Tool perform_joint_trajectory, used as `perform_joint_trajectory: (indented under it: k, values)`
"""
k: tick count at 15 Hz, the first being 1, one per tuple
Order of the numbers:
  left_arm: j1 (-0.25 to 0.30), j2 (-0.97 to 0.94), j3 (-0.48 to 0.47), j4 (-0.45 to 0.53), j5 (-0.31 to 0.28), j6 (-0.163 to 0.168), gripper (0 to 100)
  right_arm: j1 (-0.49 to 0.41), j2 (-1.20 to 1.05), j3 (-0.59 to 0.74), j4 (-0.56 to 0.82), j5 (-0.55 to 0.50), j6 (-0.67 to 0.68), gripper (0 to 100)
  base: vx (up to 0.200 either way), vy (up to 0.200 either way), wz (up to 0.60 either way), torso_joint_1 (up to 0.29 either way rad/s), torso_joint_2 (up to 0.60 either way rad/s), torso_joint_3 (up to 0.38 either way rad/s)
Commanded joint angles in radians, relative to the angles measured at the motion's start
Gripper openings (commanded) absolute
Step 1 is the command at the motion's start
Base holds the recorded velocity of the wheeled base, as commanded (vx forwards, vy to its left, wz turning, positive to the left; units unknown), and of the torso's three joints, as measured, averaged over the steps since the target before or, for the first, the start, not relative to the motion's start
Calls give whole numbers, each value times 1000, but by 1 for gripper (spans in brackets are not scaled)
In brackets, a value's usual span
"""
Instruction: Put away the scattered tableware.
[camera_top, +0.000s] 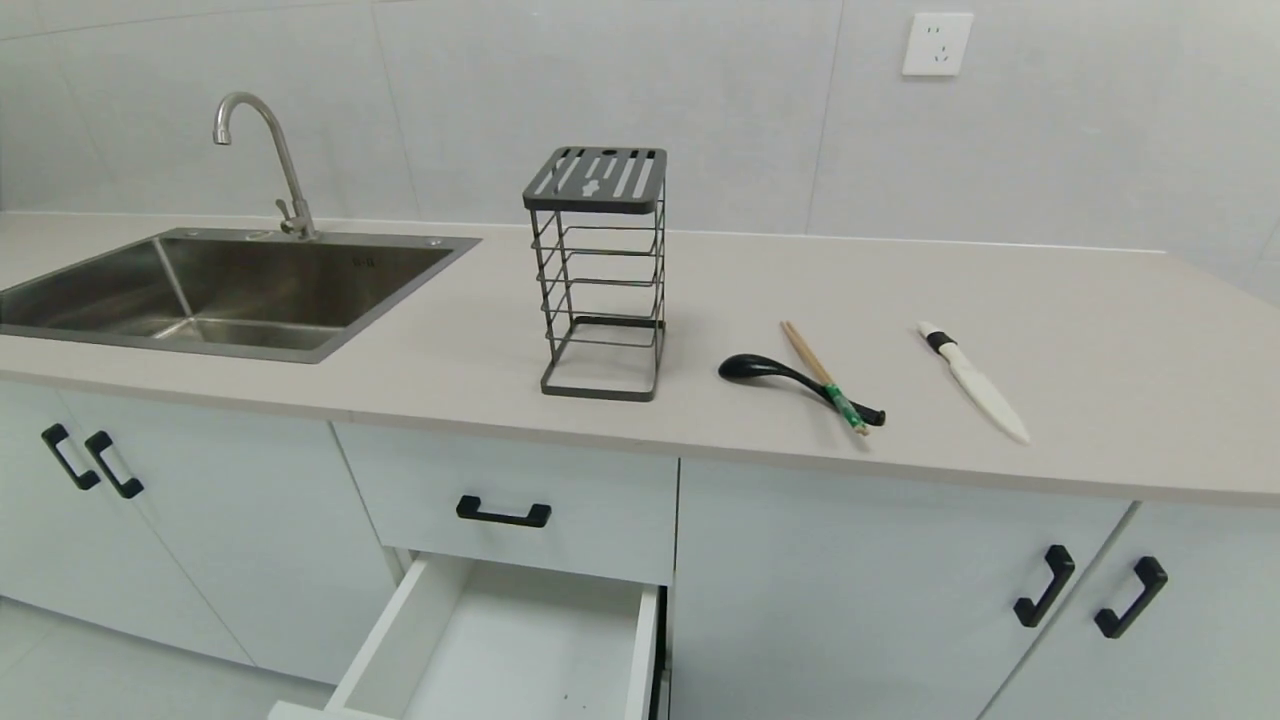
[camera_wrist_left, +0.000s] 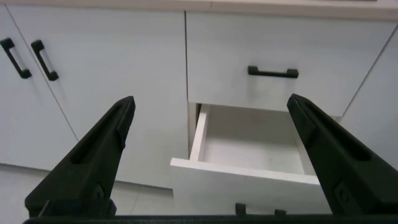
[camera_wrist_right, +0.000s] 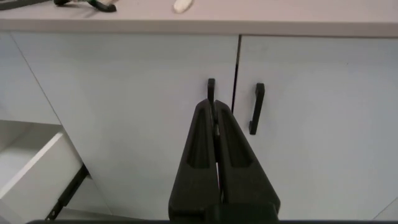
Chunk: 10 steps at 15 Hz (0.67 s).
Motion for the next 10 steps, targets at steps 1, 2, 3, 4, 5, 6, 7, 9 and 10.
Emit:
perform_joint_trajectory:
  k: [1,2,3,4,5,6,7,9,10]
  values:
    - [0,1,0,1,-1,3,100,0,1,0,1,0,0,0,0,0,0,373,-456,-246]
    - [0,1,0,1,-1,7,100,0,1,0,1,0,0,0,0,0,0,344,-476,-256]
    - [0,1,0,1,-3,9,100,0,1,0,1,2,0,0,0,0,0,295,-486,-242]
    - [0,1,0,1,-3,7,100,0,1,0,1,0,0,0,0,0,0,271,-500,-246]
    - [0,1,0,1,-3,7,100,0,1,0,1,2,1,0,0,0,0,271,-496,-251]
    - [0,1,0,1,-3,7,100,0,1,0,1,2,0,0,0,0,0,261,-496,-256]
    - [0,1,0,1,-3,7,100,0,1,0,1,2,1,0,0,0,0,261,-515,-256]
    - [0,1,0,1,-3,7,100,0,1,0,1,2,3,0,0,0,0,264,-517,-256]
    - [0,1,0,1,-3,7,100,0,1,0,1,2,3,0,0,0,0,222,-447,-212]
